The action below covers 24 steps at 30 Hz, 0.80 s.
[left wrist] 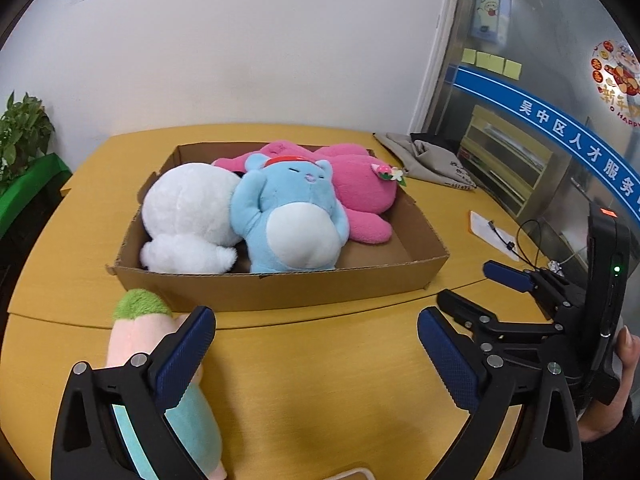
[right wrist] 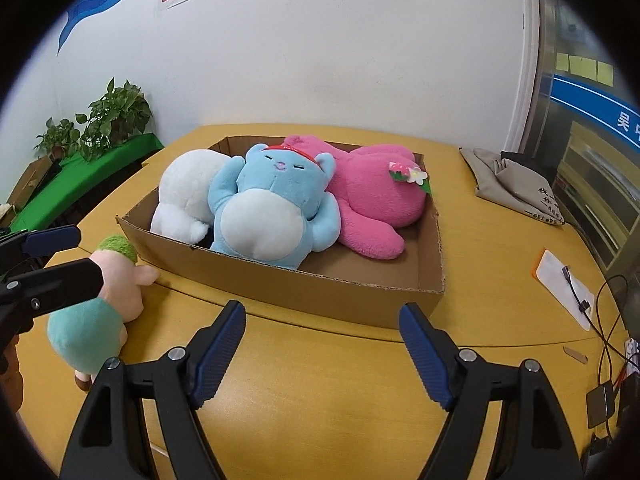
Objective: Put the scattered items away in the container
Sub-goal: 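Move both grippers back toward the pink-and-teal plush on the table, then close the left gripper on the plush's head while the right gripper grips its teal body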
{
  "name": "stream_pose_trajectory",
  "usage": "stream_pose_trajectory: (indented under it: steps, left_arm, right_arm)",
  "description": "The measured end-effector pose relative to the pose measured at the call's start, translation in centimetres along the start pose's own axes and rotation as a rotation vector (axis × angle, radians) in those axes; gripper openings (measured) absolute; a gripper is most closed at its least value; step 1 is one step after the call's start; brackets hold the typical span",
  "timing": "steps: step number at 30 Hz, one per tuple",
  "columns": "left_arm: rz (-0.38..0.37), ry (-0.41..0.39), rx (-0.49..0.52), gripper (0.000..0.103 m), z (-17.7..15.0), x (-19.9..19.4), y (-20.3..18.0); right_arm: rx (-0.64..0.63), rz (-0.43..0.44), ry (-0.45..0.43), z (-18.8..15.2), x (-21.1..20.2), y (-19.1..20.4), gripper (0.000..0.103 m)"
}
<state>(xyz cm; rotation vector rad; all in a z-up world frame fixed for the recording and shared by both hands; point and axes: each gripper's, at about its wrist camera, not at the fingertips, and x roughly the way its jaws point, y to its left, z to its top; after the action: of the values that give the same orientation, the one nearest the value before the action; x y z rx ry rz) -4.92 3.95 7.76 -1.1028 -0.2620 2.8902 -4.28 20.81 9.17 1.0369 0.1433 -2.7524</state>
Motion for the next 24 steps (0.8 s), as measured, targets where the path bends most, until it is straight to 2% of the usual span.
stream_pose_trajectory:
  steps: [7,12,16,18,21,22,24]
  left_arm:
    - [0.101,-0.010,-0.049,0.102,-0.7,-3.2,5.4]
    - [0.132,0.043,-0.113,0.103,-1.4,-3.9,10.7]
    - [0.119,0.127,-0.134,0.103,-2.0,-1.4,13.2]
    - [0.104,0.181,-0.132,0.103,-2.1,1.1,14.3]
    - [0.129,0.290,-0.142,0.102,-2.8,4.9,16.0]
    - [0.112,0.317,-0.141,0.102,-3.1,5.8,16.3]
    - [0.000,0.352,-0.177,0.098,-3.4,7.0,17.1]
  right_arm:
    - [0.011,0.091,0.007,-0.8,-0.5,1.9,0.079]
    - [-0.025,0.258,0.043,-1.5,1.0,7.6,0.079]
    - [-0.035,0.447,0.047,-2.3,1.3,13.3,0.079]
    - [-0.035,0.515,0.059,-3.0,1.7,15.5,0.079]
    - [-0.016,0.601,0.099,-4.0,3.1,18.0,0.079]
    - [-0.002,0.603,0.110,-4.4,3.7,18.7,0.079]
    - [0.029,0.601,0.130,-4.9,4.8,19.7,0.079]
